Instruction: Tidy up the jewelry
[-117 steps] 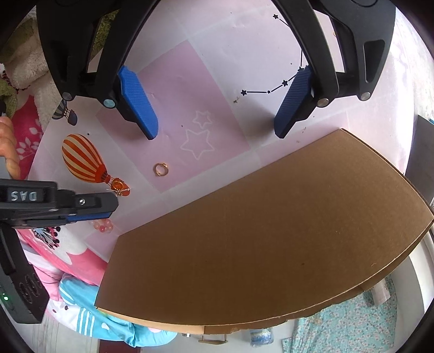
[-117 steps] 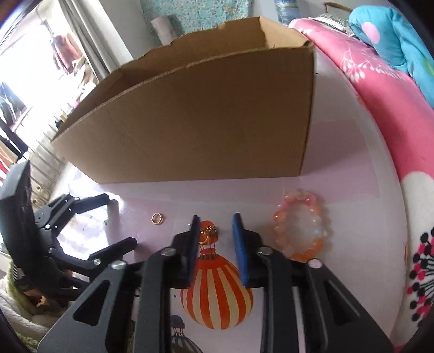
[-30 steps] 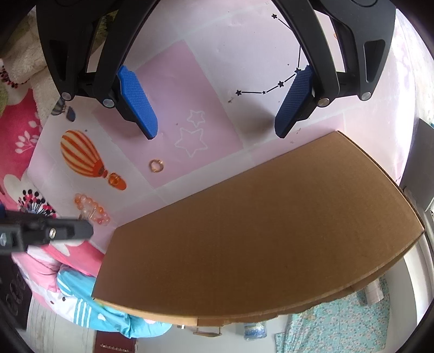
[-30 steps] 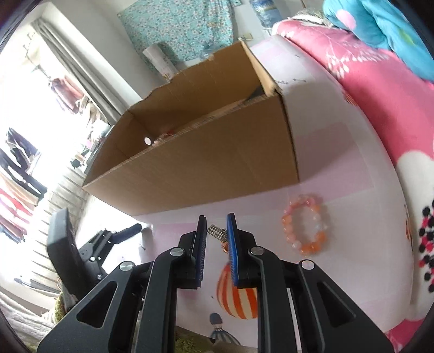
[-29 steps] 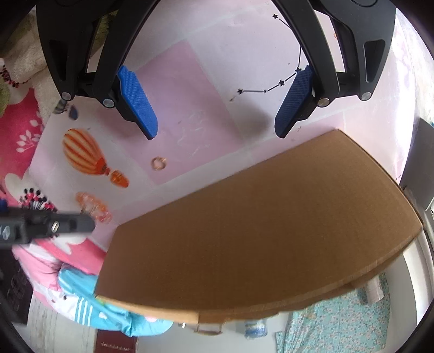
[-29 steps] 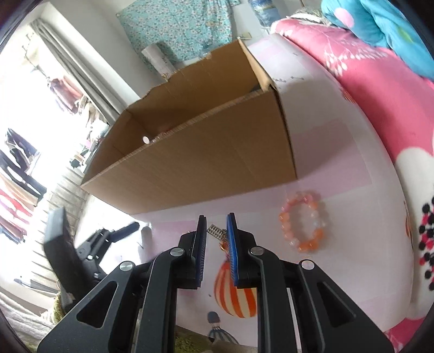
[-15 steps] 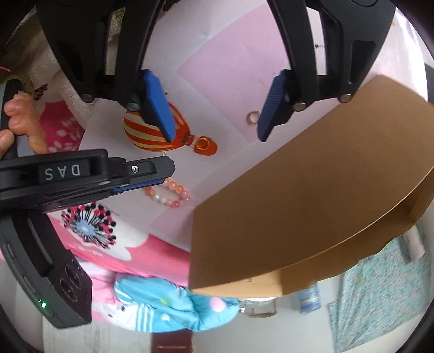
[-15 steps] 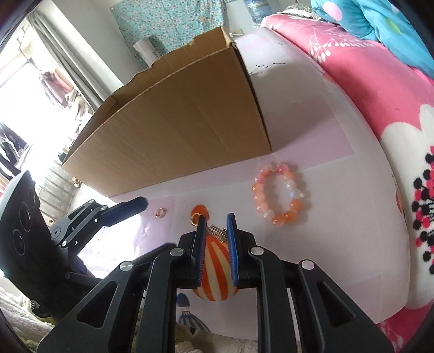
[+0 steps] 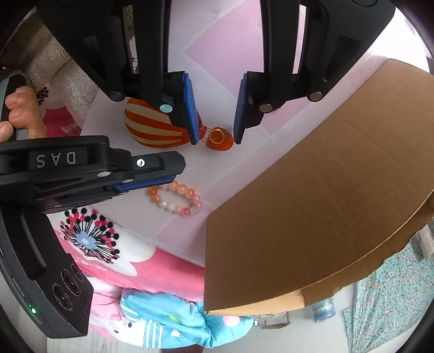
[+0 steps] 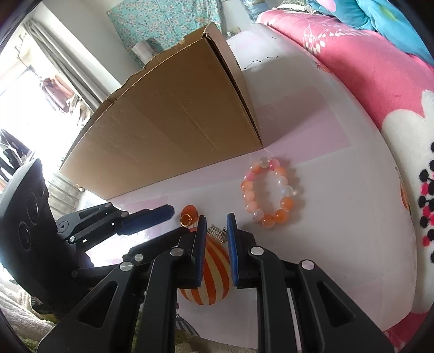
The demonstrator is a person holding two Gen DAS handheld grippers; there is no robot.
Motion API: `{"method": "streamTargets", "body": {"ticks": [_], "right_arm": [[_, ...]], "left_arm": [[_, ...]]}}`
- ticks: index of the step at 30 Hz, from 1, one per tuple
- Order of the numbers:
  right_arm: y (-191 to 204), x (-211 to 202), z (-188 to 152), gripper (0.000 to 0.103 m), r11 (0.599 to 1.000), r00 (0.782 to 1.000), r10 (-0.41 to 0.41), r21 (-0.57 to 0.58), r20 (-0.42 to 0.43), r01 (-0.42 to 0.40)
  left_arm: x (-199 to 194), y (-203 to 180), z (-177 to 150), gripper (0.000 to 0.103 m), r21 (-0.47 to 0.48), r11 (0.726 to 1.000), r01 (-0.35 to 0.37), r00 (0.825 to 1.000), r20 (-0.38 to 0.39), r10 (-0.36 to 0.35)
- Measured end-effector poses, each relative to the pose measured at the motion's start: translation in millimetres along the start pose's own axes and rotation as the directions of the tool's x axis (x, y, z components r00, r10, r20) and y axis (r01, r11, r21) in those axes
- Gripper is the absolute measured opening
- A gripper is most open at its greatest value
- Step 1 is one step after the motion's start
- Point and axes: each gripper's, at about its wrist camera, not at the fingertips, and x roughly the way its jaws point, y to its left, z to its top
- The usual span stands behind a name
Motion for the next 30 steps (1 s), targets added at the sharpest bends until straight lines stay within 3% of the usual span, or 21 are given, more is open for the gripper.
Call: {"method": "streamTargets", "body": {"ticks": [10,15,17,30], "right_arm": [[-8,-1,-2,0.015,1.0,1.0,0.007,0.018,0.007,-0.008],[-9,-1,-1,0.015,1.0,1.0,0.013,0.021,0.008,-0.014],[-8,-1,-1,0.015,1.0,1.0,0.017,0.02,0.01,-0.017],[-7,-4,1,0.015,1.0,1.0,0.017,0.017,0.02,-0.018]], "left_arm": [[6,-4,3,0.01,0.015,1.0,-0.016,1.0,-0.015,0.017],[5,-6,3,0.008,0.031,0.999,-0.03,1.0,-0.009,0.03],[3,-5,3,0.0,0.029,0.999,-0.028,1.0,-0.01,0.028],[-8,5,1,0.0,-0.017,0.999,-0.028,1.0,-0.003,0.028]]}}
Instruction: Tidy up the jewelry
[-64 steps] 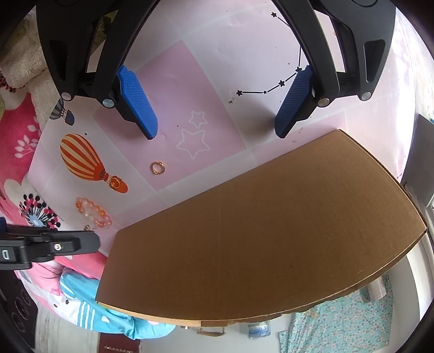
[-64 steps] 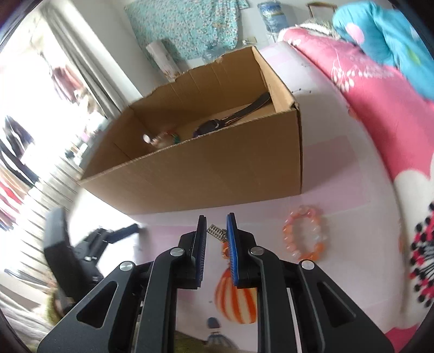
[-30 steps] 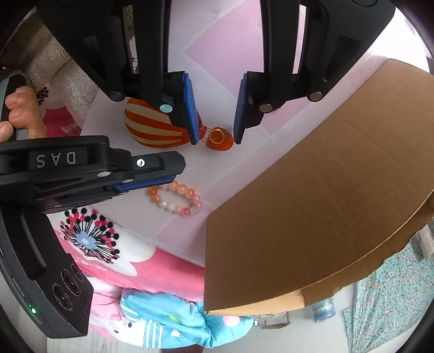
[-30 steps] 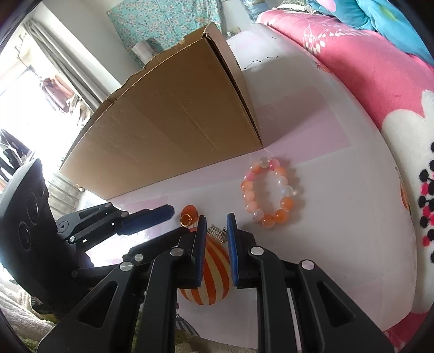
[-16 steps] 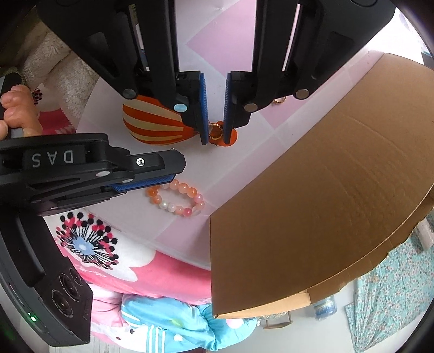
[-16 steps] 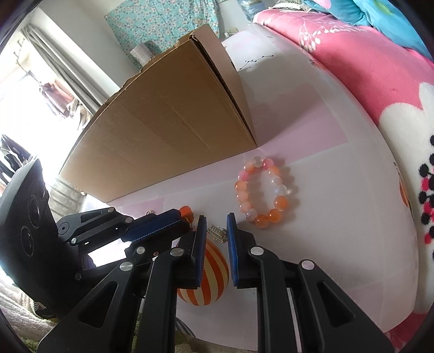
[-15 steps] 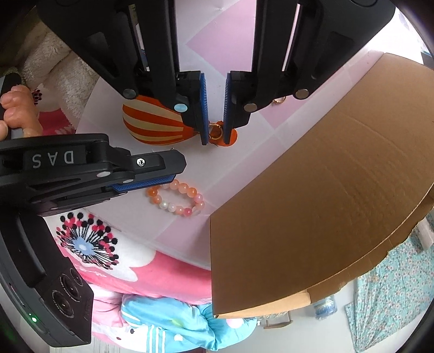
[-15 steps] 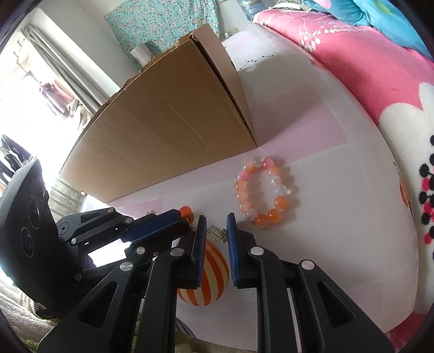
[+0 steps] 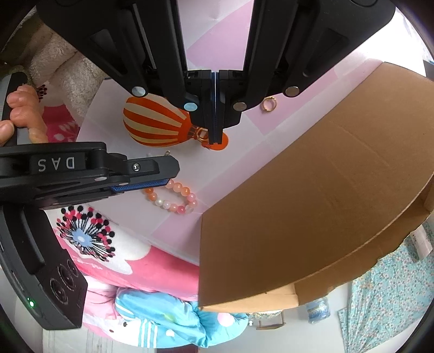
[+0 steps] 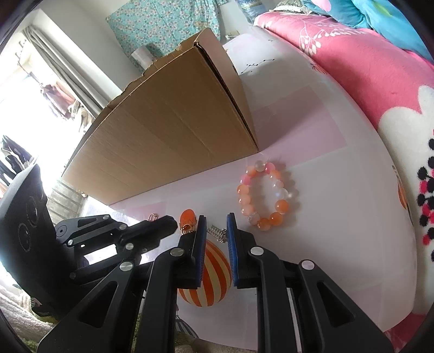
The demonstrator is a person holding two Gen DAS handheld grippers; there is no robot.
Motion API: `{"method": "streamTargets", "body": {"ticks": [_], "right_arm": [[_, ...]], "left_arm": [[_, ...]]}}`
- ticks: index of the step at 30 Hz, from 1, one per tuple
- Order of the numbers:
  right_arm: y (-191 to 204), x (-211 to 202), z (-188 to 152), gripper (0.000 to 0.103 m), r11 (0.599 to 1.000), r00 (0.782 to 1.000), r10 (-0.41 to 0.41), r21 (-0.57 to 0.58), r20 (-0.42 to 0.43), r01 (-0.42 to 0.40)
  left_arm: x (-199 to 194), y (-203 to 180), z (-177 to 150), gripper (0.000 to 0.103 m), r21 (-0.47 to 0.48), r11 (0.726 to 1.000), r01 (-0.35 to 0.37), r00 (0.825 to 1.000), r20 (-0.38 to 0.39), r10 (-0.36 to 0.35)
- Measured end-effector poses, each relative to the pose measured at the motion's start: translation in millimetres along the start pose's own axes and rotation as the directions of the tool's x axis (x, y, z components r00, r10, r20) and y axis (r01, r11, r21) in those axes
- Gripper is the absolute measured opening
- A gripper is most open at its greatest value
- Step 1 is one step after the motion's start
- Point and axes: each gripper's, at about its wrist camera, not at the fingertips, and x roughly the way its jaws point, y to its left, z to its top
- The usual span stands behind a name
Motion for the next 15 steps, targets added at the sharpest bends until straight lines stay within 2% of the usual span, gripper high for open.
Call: {"method": "streamTargets", "body": {"ticks": [8,15], "right_arm": [[2,2,-1,0.015,1.0,1.0,0.003,0.001,-0.005,-0.003],[0,2,-1,0.015,1.0,1.0,0.003,0.008,-0.004,-0.003]], "left_arm": [[10,0,2,0.0,0.018,1.0,-0.02,0.999,-0.032,0.02],[8,-8,-1,0.0,0.032,0.999,0.001,0.999,-0.041,0.001]]}}
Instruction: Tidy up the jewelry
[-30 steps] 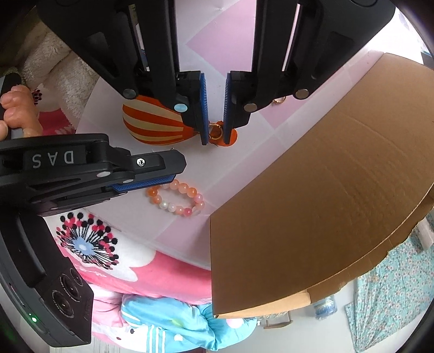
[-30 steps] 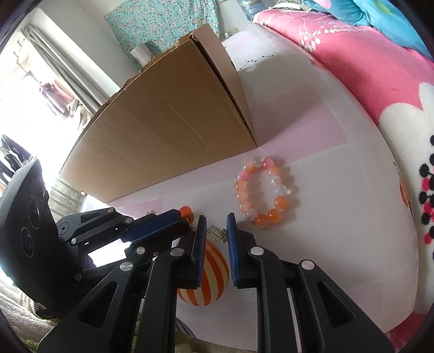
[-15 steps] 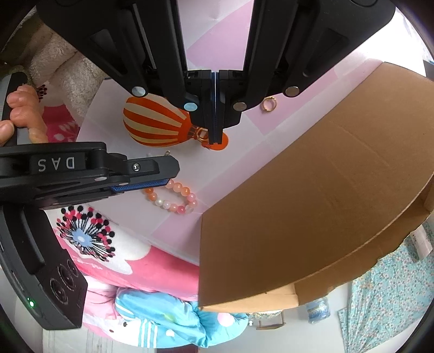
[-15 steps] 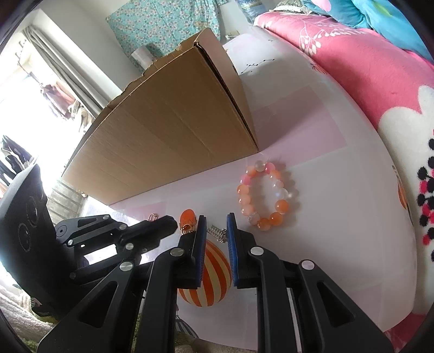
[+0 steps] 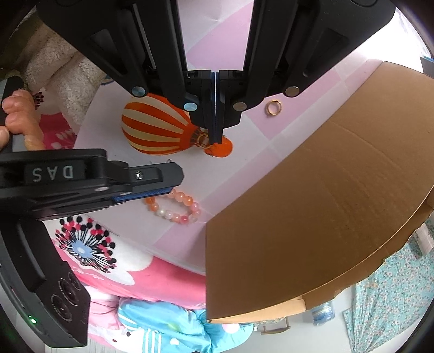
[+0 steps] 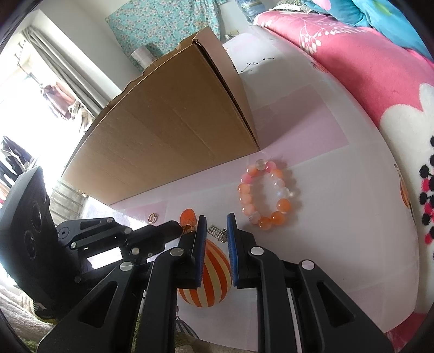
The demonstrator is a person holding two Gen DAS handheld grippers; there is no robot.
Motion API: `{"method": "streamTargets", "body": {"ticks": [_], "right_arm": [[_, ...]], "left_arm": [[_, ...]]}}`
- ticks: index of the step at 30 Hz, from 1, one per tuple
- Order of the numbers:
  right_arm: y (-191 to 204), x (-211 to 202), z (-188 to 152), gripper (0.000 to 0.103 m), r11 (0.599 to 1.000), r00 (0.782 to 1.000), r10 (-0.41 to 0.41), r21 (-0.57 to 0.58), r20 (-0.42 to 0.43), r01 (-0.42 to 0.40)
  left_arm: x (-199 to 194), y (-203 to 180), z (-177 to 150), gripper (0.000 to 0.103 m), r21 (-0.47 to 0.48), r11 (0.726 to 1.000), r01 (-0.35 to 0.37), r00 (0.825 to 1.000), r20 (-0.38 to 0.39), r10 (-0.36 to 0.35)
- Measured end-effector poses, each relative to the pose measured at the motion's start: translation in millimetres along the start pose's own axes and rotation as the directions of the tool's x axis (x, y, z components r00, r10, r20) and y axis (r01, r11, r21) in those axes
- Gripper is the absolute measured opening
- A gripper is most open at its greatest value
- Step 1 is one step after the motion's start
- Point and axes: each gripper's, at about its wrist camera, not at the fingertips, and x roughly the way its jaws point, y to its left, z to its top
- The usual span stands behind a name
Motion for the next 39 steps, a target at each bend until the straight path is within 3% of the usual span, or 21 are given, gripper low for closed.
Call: {"method": "streamTargets", "body": {"ticks": [14,17,23,39], "right_arm": [[-4,-1,0,0.015,1.0,1.0,0.004,0.011,0.004,-0.004],[-4,-1,0,0.015,1.0,1.0,0.003,0.012,0.005,-0.003],[-7,-3,0,0.015,1.0,1.0,0.002,0.017,0.011,-0.002],[-11,-4,1,0.015,1.0,1.0,0.001,0.029,0.012,-0.002]], "left_arm": [[-3,-1,-1,0.0,-0.033,0.998,0.049,0.999,-0.008,-0.05],[-3,2,0,0.011,-0.072,0.995,0.067,0.997,-0.019,-0.069],[-3,4,-1,0.013,-0.119,0.985,0.124,0.991,-0.027,-0.128],[3,16,6,0.014,-0.173,0.978,0.12,0.992,-0.021,-0.125]]}}
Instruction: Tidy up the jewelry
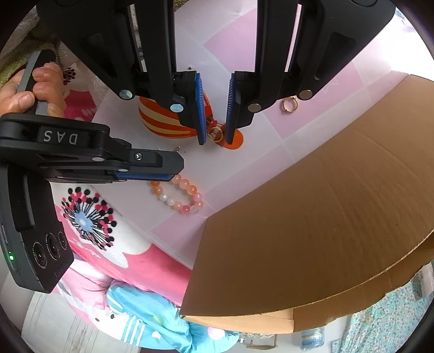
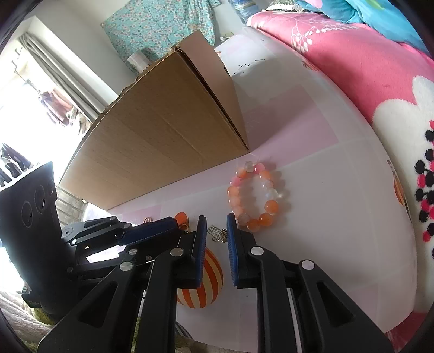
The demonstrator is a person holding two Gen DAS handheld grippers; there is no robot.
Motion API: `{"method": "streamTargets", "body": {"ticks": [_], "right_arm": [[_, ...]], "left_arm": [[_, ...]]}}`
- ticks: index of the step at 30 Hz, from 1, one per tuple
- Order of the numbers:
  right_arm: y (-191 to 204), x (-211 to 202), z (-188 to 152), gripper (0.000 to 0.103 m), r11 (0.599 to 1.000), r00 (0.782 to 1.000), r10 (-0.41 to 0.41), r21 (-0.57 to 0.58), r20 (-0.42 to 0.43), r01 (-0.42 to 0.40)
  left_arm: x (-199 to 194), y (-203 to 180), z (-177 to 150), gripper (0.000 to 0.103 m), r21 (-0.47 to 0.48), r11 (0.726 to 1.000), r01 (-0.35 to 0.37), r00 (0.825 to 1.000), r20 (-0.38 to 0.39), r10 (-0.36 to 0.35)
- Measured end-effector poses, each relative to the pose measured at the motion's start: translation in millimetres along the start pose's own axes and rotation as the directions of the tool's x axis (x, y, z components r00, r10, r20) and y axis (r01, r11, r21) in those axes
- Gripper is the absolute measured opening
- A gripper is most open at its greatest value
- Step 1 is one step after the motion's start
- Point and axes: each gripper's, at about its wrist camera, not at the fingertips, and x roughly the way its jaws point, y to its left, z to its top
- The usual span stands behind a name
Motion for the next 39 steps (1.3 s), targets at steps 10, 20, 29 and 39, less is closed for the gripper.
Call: {"method": "streamTargets", "body": {"ticks": [10,20,29,39], "right_arm": [[0,1,0,0.015,1.0,1.0,0.003,0.003,-0.002,-0.003],[0,2,0,0.015,1.0,1.0,0.005,0.002,0.002,-0.006],[3,-2,-1,0.015,1.0,1.0,0.007,-0.005,0.013,-0.007],[15,-19,1,0.015,1.0,0.999,0.007,-0.029,0.044,-0.006]], "left_arm": [[4,-15,0,0.021,0.081,0.994,-0.069,0.998,0.012,0.068],[7,-19,2,0.013,0.125,0.984,-0.124,0.992,0.015,0.123],[6,-20,2,0.011,0.141,0.982,-0.126,0.992,0.023,0.124],[-17,-19,2,0.011,0.127,0.986,-0.113,0.992,0.076,0.104]]}}
